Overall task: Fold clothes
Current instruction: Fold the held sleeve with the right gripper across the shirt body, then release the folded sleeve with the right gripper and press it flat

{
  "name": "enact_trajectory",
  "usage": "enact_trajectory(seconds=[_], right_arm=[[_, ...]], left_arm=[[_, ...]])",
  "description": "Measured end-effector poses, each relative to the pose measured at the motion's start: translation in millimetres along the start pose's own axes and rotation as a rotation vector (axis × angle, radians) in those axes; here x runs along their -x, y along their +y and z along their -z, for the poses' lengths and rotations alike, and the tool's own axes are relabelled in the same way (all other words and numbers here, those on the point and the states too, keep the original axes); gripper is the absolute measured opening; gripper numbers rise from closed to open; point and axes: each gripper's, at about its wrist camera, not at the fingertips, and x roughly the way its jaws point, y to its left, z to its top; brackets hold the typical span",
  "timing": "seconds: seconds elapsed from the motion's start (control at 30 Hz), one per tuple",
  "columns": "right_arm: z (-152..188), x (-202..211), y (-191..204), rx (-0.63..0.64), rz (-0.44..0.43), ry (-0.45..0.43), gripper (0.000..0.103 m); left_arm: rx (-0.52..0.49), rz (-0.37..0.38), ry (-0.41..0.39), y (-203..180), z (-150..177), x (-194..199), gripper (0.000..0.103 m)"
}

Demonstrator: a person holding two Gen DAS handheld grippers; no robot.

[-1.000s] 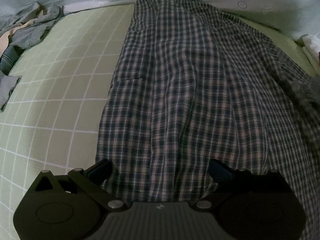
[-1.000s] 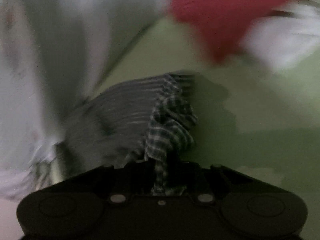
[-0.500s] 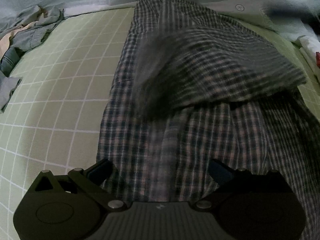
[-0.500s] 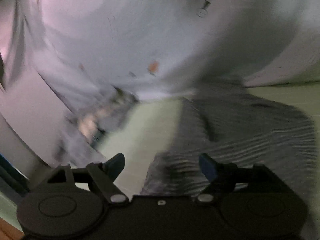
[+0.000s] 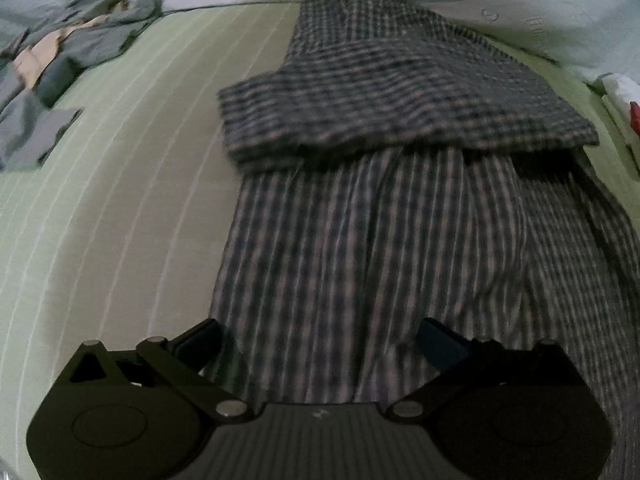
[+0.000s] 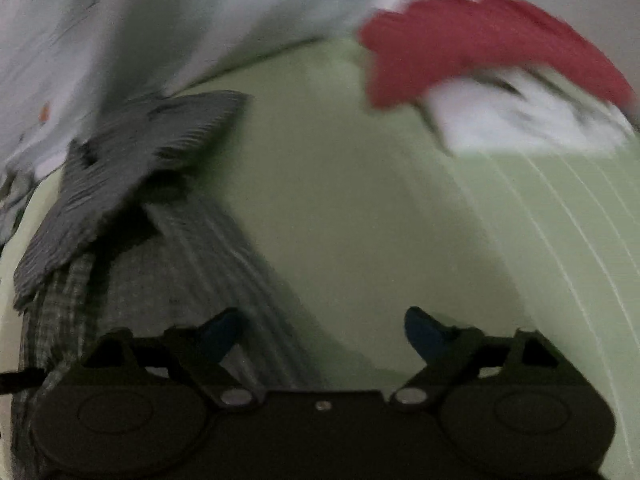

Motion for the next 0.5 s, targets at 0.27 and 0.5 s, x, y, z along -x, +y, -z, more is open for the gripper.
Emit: enact_trajectory(seconds=[0.27, 0.5], right_arm=[[40.1, 32.7, -30.0, -0.011, -0.026, -0.005, 0.069], [74.2, 48.5, -10.3, 0.041, -0.073, -0.018, 0.055]], left_arm=[[0.038, -0.026, 0.041, 18.9, 49.0, 18.1, 0.103], [0.034, -0.025, 0.028, 23.7, 78.7, 31.0, 0.103]])
